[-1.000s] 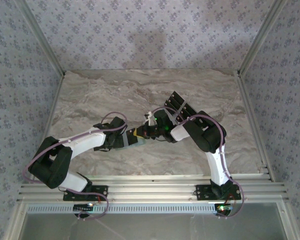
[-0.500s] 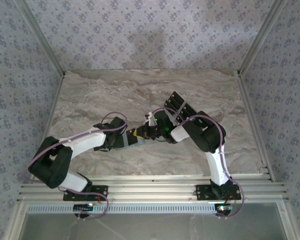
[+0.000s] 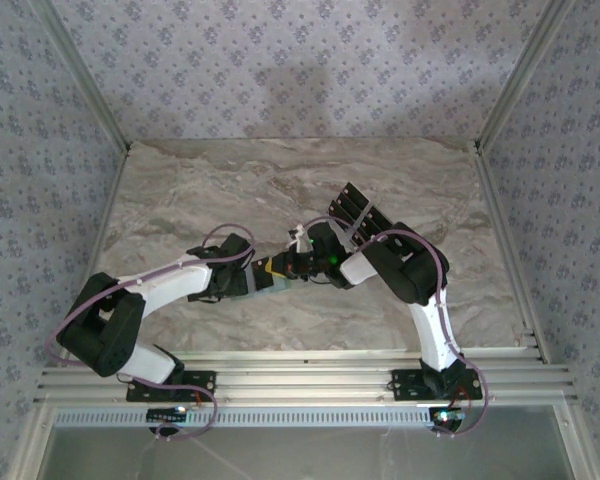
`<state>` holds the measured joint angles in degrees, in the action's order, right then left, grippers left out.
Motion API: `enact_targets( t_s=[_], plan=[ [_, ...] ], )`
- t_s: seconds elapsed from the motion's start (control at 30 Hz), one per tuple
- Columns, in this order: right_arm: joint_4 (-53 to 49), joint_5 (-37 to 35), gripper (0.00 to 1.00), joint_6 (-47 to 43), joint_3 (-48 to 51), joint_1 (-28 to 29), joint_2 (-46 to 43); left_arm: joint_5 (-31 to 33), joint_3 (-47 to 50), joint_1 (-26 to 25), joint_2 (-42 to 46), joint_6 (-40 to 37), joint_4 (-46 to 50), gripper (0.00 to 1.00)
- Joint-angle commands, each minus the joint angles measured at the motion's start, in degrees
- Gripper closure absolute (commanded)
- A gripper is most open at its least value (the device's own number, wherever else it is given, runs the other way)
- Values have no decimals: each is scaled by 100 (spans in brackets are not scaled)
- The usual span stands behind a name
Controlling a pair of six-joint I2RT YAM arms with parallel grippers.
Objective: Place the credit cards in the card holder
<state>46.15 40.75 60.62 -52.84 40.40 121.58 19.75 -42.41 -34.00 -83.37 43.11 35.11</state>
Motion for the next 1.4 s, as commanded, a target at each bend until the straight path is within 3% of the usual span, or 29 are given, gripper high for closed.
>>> enact_targets(
  t_s=[0.0,1.07,1.23,1.37],
  plan=[
    [-396,-78,100,8,141,50,279,48,68,23,-126,31,66,3],
    [-1125,117,100,-227,-322,225,402,10,50,25,-135,35,28,3],
    [-1552,61,63,-432,-359,141,109,-5,14,24,-93,56,52,3],
    [-2187,-10,49,-769,-455,66,-226,2,-34,17,4,65,66,3]
  ],
)
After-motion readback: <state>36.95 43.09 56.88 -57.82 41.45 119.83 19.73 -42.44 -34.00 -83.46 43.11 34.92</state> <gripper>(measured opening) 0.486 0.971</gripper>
